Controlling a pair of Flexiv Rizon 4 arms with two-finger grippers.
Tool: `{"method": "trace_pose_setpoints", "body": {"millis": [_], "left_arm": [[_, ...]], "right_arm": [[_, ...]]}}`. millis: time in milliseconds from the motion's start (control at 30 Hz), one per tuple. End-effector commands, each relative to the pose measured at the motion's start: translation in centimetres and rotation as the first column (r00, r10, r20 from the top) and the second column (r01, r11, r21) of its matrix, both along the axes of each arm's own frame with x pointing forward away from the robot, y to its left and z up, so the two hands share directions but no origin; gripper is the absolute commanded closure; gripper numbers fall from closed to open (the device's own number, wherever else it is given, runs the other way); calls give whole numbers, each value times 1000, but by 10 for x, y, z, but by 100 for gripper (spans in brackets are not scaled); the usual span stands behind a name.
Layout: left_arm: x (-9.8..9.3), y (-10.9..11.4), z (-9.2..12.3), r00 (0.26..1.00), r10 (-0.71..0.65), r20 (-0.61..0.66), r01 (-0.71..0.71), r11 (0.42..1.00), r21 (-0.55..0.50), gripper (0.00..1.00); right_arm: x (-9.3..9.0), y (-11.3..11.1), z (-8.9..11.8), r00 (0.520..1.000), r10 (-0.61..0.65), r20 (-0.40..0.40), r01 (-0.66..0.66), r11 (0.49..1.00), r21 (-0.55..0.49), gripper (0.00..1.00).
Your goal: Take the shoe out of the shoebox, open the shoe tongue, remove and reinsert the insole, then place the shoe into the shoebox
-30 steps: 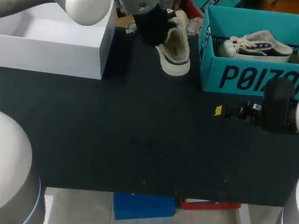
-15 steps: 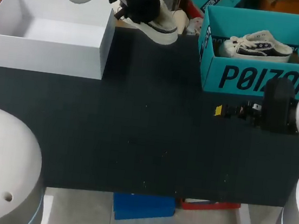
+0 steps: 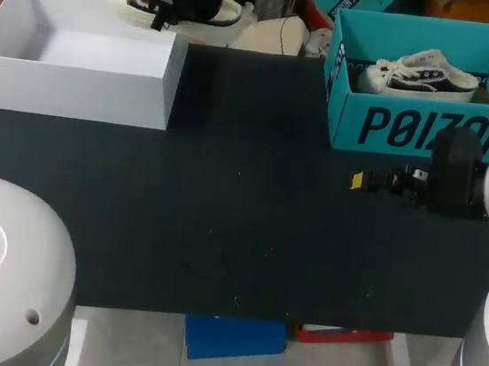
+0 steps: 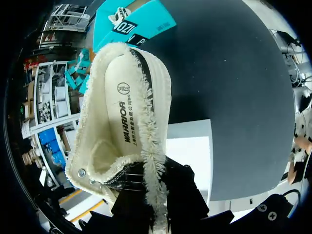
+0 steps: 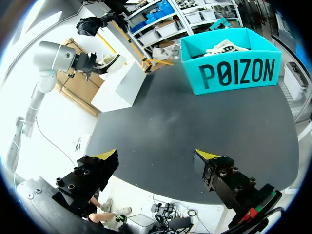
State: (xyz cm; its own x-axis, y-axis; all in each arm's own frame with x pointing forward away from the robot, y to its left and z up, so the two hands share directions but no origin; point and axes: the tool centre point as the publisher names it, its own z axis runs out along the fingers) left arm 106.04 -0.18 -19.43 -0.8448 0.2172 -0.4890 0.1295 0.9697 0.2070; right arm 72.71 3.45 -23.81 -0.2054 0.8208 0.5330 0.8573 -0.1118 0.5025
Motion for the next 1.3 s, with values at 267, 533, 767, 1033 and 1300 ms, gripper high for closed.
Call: {"method": "trace_pose_setpoints", "body": {"millis": [267, 533, 767, 1033, 1300], "left_arm": [[2, 46, -10, 1000, 31, 0, -31, 997, -63, 100], [4, 84, -20, 999, 28, -23, -29, 998, -56, 100], [4, 121, -35, 998, 43, -54, -43, 999, -5, 100], [-1, 150, -46, 990, 119, -73, -120, 993, -3, 100], [-5, 172, -65, 988, 111, -106, -107, 993, 41, 100]], "right_arm": [[0, 0, 0, 1000, 1, -1, -1, 1000, 1, 0], [0, 0, 0, 1000, 1, -1, -1, 1000, 1, 0], [0, 0, 0, 1000, 1, -1, -1, 1000, 1, 0], [0, 0, 0, 1000, 1, -1, -1, 1000, 1, 0], [0, 0, 0, 1000, 1, -1, -1, 1000, 1, 0]]}}
